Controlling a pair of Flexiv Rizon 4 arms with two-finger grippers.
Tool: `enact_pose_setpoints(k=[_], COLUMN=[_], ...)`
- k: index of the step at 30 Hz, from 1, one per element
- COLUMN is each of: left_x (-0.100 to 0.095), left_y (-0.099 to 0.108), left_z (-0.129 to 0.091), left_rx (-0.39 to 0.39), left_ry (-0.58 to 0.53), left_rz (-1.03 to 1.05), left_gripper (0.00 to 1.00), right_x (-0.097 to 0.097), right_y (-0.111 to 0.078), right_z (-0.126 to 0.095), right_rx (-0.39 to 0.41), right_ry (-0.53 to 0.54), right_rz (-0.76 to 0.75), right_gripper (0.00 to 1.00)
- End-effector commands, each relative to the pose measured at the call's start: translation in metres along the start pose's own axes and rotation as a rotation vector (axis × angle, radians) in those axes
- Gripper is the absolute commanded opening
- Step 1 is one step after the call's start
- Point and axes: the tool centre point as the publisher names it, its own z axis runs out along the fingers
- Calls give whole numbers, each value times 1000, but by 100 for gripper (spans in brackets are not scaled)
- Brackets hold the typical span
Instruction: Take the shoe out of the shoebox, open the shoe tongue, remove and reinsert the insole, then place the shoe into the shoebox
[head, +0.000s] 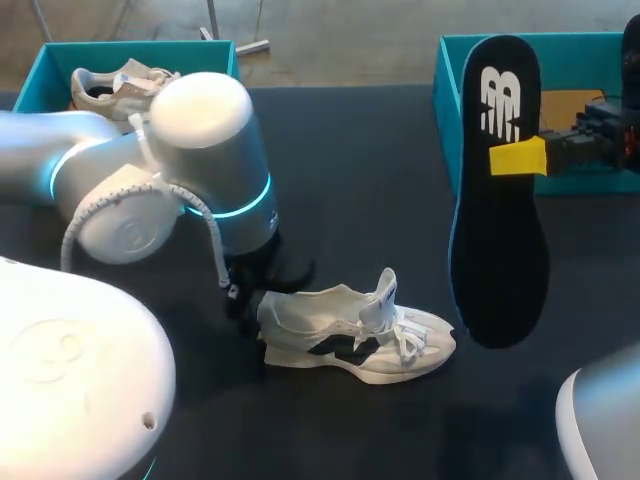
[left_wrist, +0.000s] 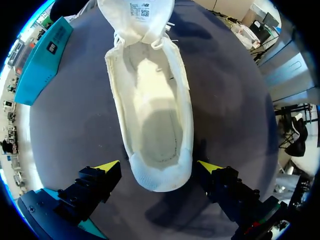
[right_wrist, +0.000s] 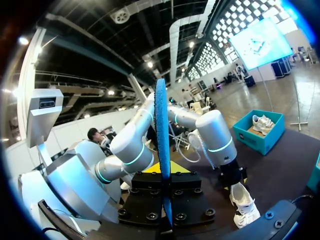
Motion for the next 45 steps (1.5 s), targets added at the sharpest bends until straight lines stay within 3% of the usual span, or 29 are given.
enact_pose_setpoints(k=[1,12,18,34,45], left_x=[-2,-15,-30,-54,-65], left_y=[-7,-35,-51,-84,-100], left_z=[-7,-42,-46,-30,-5], left_rx=[-16,51,63,82,98], left_ry=[-16,-87,-100,-85,-75], left_rz=[9,62,81,103,75], left_gripper=[100,100,100,100,100], right_x=[-3,-3,-3,-3,-3], right_y=[3,3,3,3,3], right_z=[2,2,2,2,2], right_rx=[7,7,7,7,7], right_ry=[4,4,4,4,4], right_rz=[3,3,3,3,3], right_gripper=[0,0,0,0,0])
